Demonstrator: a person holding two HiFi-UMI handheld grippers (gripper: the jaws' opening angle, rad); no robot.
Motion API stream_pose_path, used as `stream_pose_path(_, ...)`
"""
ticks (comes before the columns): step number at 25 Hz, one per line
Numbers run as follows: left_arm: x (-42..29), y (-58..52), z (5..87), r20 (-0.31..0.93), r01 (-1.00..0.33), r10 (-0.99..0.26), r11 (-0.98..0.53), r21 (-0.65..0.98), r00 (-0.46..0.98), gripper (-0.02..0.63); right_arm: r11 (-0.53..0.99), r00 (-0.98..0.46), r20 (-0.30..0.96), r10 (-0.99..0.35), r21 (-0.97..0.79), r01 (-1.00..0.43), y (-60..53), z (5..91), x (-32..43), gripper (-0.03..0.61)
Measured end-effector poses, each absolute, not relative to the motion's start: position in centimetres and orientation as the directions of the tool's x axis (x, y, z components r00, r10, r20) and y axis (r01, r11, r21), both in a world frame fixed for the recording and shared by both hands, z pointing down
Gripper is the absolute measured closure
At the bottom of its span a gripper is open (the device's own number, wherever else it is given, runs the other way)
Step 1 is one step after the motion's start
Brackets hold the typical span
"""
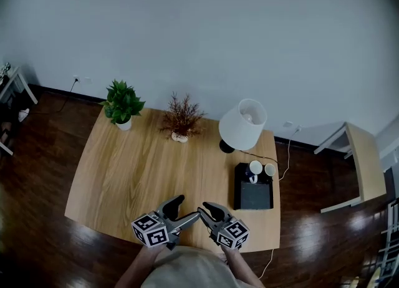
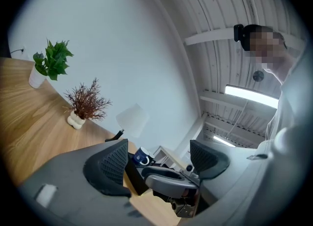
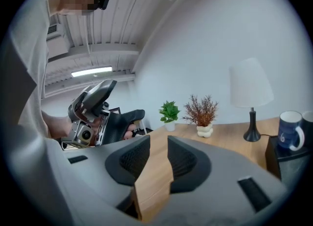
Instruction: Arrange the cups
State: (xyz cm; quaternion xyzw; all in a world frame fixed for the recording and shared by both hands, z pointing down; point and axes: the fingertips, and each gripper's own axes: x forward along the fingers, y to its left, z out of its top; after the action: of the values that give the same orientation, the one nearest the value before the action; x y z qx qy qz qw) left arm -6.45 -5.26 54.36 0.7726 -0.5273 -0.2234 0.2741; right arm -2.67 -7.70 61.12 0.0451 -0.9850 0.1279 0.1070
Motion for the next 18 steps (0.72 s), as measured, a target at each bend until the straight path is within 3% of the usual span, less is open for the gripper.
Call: stream_pose_path(18, -6.7, -5.4, 53.4, -0.097, -0.683, -0.936, -0.315, 0.658, 0.339, 0.23, 0.965, -0.97, 0.201, -0.139, -0.191, -0.178, -9.7, 59.0, -1.8, 0.468)
